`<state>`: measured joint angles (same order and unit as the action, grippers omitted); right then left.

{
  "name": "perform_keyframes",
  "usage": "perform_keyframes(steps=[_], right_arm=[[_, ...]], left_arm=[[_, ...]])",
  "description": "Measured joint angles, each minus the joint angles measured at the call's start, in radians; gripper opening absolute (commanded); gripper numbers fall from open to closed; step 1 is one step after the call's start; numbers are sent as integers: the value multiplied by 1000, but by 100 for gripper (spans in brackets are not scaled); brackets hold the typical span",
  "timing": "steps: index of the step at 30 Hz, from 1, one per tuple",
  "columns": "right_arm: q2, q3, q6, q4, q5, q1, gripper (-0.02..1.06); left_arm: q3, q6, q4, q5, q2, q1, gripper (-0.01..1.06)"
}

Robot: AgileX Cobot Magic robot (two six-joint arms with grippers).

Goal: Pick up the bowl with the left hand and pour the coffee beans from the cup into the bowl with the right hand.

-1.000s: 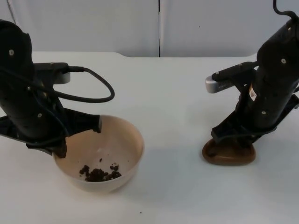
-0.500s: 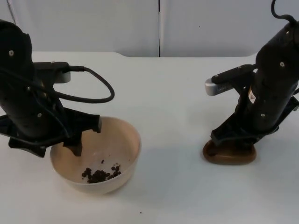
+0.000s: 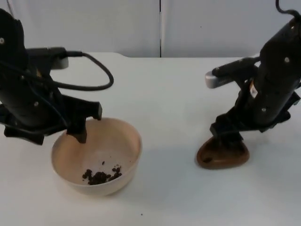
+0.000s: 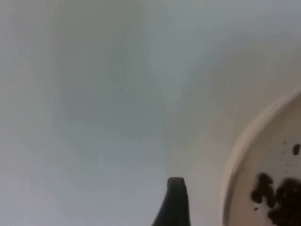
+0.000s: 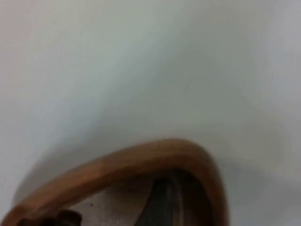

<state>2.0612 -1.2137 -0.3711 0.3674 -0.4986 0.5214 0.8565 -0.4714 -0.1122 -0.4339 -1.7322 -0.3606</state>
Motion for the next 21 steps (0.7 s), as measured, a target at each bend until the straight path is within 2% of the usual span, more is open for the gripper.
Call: perform_keyframes(steps=[4,14,18,21], right_arm=[[-70,0,0,0,-13,0,73],[-284,0,4,-2,-129,0,73],[-384,0,26,-30,-163,0,73],[-464,0,69,-91,-189,0,73]], left_arm=[[0,0,-2,0,60,0,69],[0,0,-2,-28,281,0,69],[0,9,-4,-59,385,0,69],[0,23,-4,-87,470,0,69]])
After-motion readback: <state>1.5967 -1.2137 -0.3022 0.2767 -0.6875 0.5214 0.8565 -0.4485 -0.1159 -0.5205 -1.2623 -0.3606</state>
